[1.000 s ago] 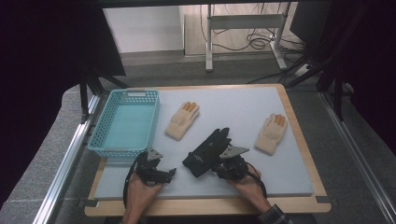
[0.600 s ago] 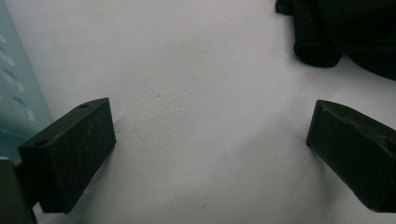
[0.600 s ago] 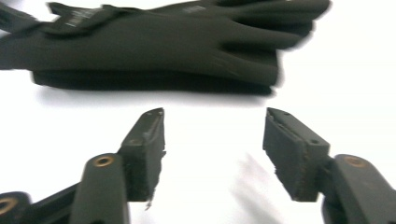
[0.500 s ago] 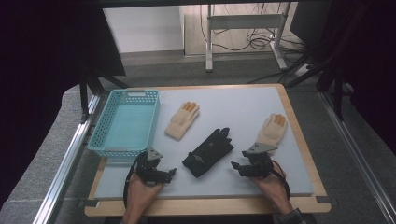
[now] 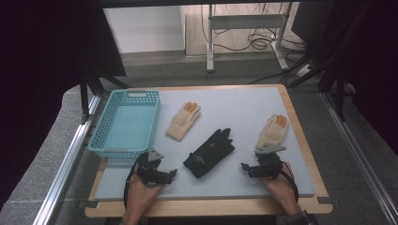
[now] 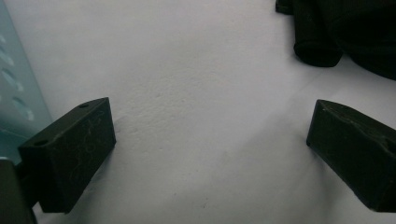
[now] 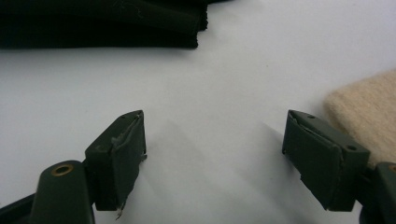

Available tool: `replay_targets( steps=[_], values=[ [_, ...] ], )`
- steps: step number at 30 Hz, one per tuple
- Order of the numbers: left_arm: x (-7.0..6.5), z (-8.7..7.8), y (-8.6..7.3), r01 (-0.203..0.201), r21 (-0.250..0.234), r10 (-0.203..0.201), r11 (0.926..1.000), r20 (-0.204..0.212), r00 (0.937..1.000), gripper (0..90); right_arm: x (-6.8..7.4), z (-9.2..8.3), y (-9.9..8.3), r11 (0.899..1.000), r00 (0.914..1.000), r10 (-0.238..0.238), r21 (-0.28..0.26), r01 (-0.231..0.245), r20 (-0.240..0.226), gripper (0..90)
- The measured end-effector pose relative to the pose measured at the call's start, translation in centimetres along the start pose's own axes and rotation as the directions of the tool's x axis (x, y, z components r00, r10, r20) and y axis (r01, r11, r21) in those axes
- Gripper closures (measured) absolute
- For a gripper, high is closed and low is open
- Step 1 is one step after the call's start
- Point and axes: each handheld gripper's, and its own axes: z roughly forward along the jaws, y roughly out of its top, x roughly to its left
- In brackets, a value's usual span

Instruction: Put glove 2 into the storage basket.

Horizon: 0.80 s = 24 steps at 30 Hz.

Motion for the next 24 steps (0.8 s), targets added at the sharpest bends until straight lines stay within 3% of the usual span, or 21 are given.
replay_targets(
  steps=[13,18,21,24],
  values=[
    [-0.1,-0.1,0.1,-0.012,0.003,0.012,0.9999,0.004,0.9999,2.7,0.0,0.0,0.0,1.000,1.0000,0.001,-0.003,-0.001,0.004,20.6],
    [-0.9,-0.4,1.0,-0.045,-0.002,0.045,0.9990,0.058,0.9973,5.2,0.0,0.0,0.0,1.000,1.0000,0.002,-0.003,-0.002,0.005,20.5],
    [-1.6,-0.6,2.0,-0.063,-0.007,0.063,0.9980,0.102,0.9928,5.1,0.0,0.0,0.0,1.000,1.0000,0.002,-0.003,-0.002,0.006,20.4],
    [-2.2,-0.9,3.1,-0.082,-0.009,0.083,0.9966,0.121,0.9893,4.5,0.0,0.0,0.0,1.000,1.0000,0.003,-0.003,-0.003,0.006,20.4]
  ],
)
